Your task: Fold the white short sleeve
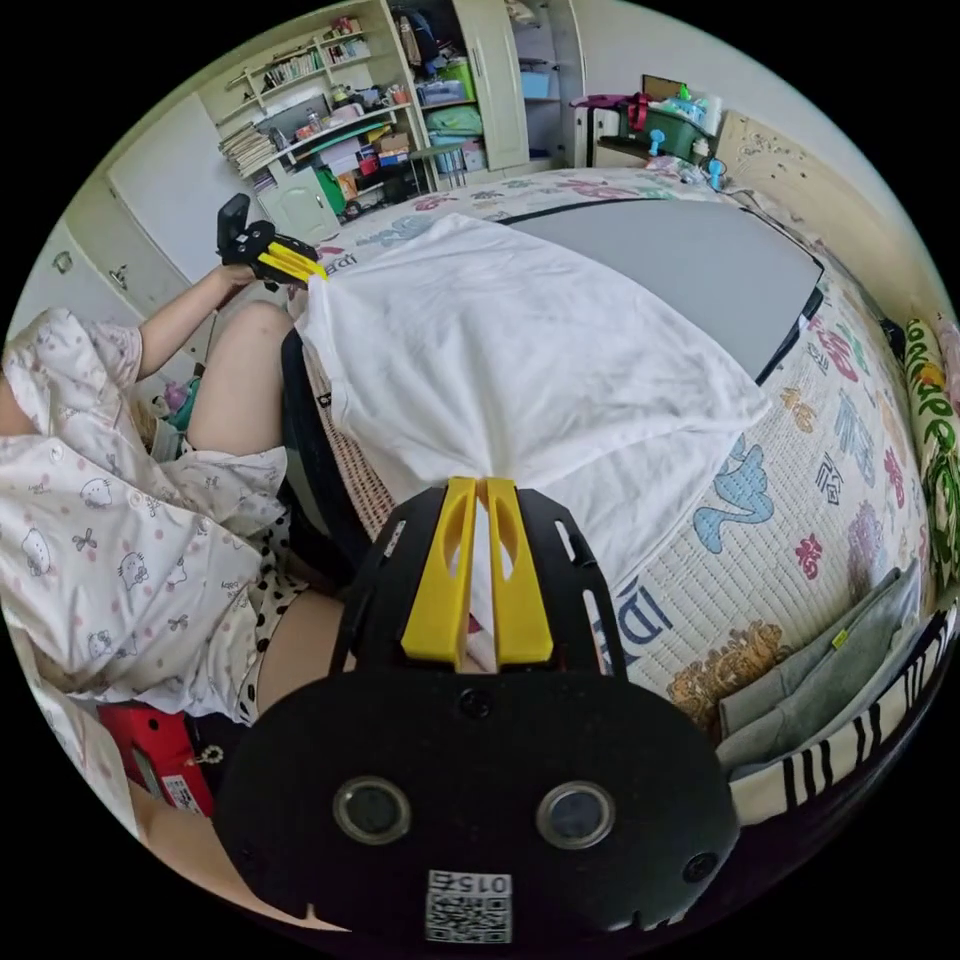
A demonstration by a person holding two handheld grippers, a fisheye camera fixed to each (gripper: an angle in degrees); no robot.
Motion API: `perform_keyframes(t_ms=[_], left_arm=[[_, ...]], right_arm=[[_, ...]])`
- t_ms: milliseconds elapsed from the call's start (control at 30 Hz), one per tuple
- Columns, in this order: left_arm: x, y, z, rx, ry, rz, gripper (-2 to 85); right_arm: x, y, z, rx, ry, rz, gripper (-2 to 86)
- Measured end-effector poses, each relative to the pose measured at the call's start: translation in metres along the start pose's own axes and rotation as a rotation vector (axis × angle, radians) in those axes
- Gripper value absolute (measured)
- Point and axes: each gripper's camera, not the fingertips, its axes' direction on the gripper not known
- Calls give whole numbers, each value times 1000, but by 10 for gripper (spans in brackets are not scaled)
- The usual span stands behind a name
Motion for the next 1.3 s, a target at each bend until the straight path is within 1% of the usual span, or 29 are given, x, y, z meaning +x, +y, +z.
perform_keyframes(t_ms=[133, 167, 200, 233, 267, 300, 333, 367, 400, 433, 500, 533, 600, 700, 767, 833, 867, 900, 933, 1000, 1133, 1200, 1300], left_arm=[[-20, 5, -9, -45, 26, -22, 7], [-34, 9, -16, -37, 62, -46, 6], [-55, 14, -29, 8, 94, -93, 5], [-66, 17, -36, 41, 101, -122, 6], [-93, 22, -52, 131, 93, -193, 7], [-122, 26, -65, 221, 68, -277, 11], [-137, 27, -69, 254, 52, -327, 13], [-169, 24, -71, 294, 26, -429, 22], [-204, 17, -64, 302, 8, -540, 40], [-222, 13, -58, 291, 3, -597, 53], [-296, -3, -21, 233, 13, -786, 115], [-314, -6, -10, 228, 24, -825, 118], [-376, -12, 27, 255, 89, -955, 123], [-439, -16, 67, 276, 138, -1064, 118], [-469, -20, 86, 275, 161, -1083, 101], [-495, -26, 102, 265, 214, -1038, 62], [-511, -28, 109, 279, 256, -1002, 28], [-525, -29, 111, 289, 249, -999, 17], [-532, -29, 110, 289, 224, -1004, 12], [-554, -26, 104, 295, 115, -1015, 6], [-582, -14, 107, 362, 63, -1039, 6], [-590, -17, 122, 345, 10, -1022, 9], [-596, -9, 147, 305, -39, -1023, 19]], right_arm=[[19, -5, 4, -141, -23, -1, 39], [28, -2, 1, -168, -77, -4, 42], [41, 1, -5, -178, -173, -6, 47], [49, 2, -10, -171, -211, 3, 50], [70, 2, -22, -119, -242, 43, 52], [95, 0, -37, -35, -228, 105, 57], [109, -1, -45, 14, -217, 146, 62], [142, -7, -56, 114, -209, 246, 76], [177, -14, -62, 197, -218, 365, 93], [194, -19, -63, 234, -231, 418, 97], [257, -36, -53, 361, -282, 605, 109], [271, -41, -49, 388, -287, 643, 111], [317, -56, -26, 452, -275, 790, 123], [355, -80, 10, 445, -256, 857, 132], [371, -99, 36, 390, -261, 852, 128], [383, -116, 52, 348, -246, 836, 101], [389, -123, 59, 343, -230, 835, 68], [396, -127, 65, 331, -208, 854, 43], [400, -129, 68, 325, -204, 861, 35], [413, -129, 77, 347, -187, 894, 17], [426, -126, 91, 436, -152, 934, 10], [429, -136, 118, 397, -45, 946, 12], [423, -146, 161, 346, 44, 946, 20]])
